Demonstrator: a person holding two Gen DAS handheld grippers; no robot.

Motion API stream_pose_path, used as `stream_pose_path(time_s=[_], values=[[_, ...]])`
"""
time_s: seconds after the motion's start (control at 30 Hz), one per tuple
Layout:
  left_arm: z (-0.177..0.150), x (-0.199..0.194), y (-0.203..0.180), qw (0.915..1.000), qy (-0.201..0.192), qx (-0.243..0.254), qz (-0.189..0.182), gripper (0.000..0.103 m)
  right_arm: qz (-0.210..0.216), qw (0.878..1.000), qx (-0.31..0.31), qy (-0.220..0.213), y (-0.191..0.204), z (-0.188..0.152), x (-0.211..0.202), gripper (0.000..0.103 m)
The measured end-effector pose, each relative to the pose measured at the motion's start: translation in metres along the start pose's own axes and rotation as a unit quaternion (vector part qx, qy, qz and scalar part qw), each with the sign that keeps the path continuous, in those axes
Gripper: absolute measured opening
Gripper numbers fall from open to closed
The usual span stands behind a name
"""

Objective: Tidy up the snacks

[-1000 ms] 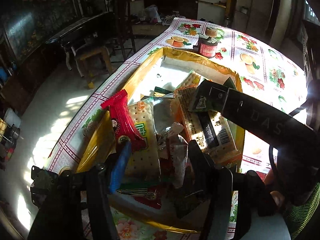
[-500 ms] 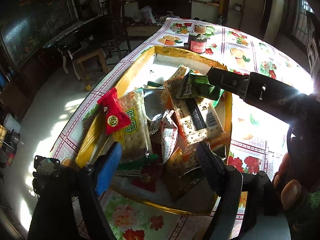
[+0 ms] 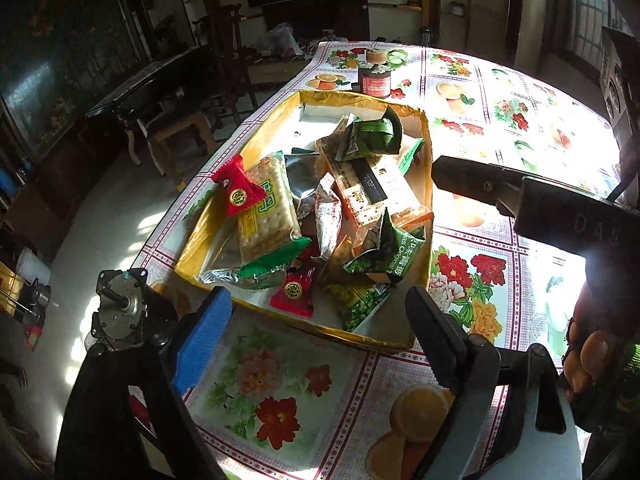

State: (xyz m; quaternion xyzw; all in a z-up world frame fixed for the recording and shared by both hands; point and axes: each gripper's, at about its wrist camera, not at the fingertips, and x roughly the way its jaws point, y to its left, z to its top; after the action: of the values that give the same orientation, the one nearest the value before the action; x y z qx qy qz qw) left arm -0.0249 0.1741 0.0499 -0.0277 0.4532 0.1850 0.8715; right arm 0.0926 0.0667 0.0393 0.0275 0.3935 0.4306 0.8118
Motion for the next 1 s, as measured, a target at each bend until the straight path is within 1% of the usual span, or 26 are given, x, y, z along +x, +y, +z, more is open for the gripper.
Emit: stream_pose_path(time_s=[0.17,0.27,0.43,0.57,0.73,0.9,1.0], values=[[-0.02,-0.012,0.009,1.0,-0.006,0.0,0.006,0.093,0.011,0.998,-0.061,0.02,0.008,-0.017,-0.007,0.073],[-0.027,-0.018,0.015,0.9999,-0.012,-0.008,0.003,0.096,0.018,0.994,-0.104,0.026,0.015,-0.026,-0.014,0.074],[-0.036,-0.026,0.018,0.9997,-0.02,-0.016,-0.001,0.097,0.042,0.983,-0.178,0.015,0.027,-0.04,-0.027,0.079],[-0.042,-0.029,0.013,0.9998,-0.02,-0.006,0.0,0.097,0.067,0.974,-0.217,0.022,0.032,-0.046,-0.03,0.079],[-0.048,-0.033,0.006,0.9998,-0.017,0.006,-0.009,0.097,0.061,0.963,-0.26,0.036,0.037,-0.05,-0.028,0.079],[-0.05,-0.037,0.004,0.9997,-0.02,0.007,-0.01,0.097,0.063,0.951,-0.3,0.033,0.043,-0.057,-0.03,0.079],[-0.05,-0.04,0.006,0.9997,-0.022,0.004,-0.013,0.097,0.056,0.947,-0.314,0.038,0.046,-0.061,-0.029,0.079]])
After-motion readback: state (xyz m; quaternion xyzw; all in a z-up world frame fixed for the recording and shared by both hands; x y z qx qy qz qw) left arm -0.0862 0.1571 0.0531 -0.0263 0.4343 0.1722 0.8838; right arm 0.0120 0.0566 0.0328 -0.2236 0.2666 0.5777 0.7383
